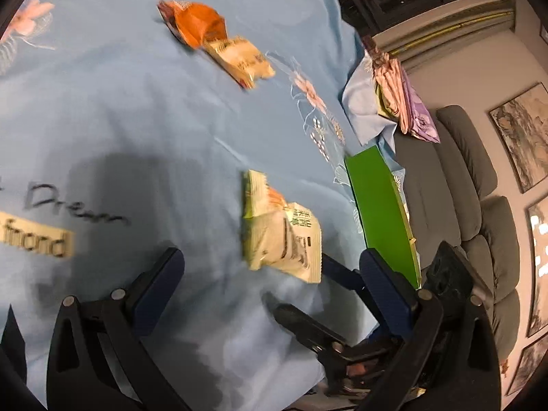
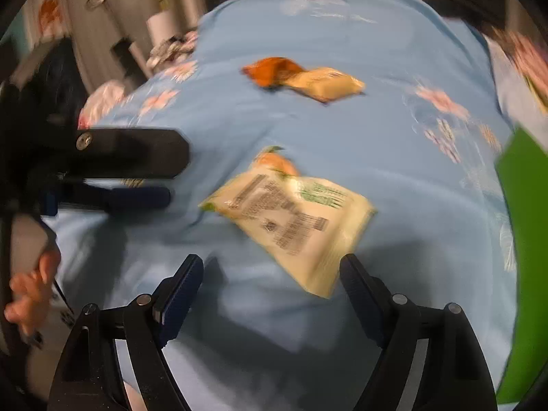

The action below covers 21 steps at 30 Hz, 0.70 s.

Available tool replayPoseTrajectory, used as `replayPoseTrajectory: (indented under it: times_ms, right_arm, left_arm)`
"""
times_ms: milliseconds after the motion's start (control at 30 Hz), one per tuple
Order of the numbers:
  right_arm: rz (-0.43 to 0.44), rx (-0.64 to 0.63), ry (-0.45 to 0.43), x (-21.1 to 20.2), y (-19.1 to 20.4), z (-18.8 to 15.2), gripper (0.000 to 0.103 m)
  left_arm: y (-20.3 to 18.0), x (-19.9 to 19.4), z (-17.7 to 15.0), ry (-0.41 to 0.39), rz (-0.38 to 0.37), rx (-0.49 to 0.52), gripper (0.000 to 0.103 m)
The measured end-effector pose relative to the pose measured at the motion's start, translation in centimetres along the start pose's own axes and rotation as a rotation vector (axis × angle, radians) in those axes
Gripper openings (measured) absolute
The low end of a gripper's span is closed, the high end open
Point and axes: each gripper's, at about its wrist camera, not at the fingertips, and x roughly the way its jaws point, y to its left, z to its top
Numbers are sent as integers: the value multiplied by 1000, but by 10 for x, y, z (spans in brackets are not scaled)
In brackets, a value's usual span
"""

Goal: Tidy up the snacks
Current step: 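Grasp the white-and-green bag with the left gripper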

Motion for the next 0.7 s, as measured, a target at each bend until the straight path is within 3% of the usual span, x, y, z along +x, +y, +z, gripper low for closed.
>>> replayPoseTrajectory:
  times_ms: [133,233,333,400,467,600,633,667,700]
  right_arm:
    - [86,79,-73,-1,-18,-5,82]
    - [55,34,-99,2,-9,-7,82]
    - [13,24,-101,6,-4,-3,82]
    - [1,27,-107,8,-4,-2,82]
    - [0,37,-110,9,-6,1,82]
    - [-59,35,-106,10,-10,3,54]
    - [-58,33,-100,10,-10,4,31]
    - [-52,28,-96,11,-10,4,15]
    - [-55,31,-90,13,-11,4,7]
  left_arm:
    - [-12,15,4,29,-15,3,101]
    - [-15,21,8,8,13,1,100]
    - [-17,28,11,-32,80,24,82]
    - [-15,31,13,-38,117,39,65]
    - [-14,31,13,-36,135,55,60]
    - [-6,29,14,-48,185,51,32]
    - [-4,30,15,-49,189,39,28]
    - [-4,31,15,-50,189,35,24]
    - [-6,32,15,-56,193,41,22]
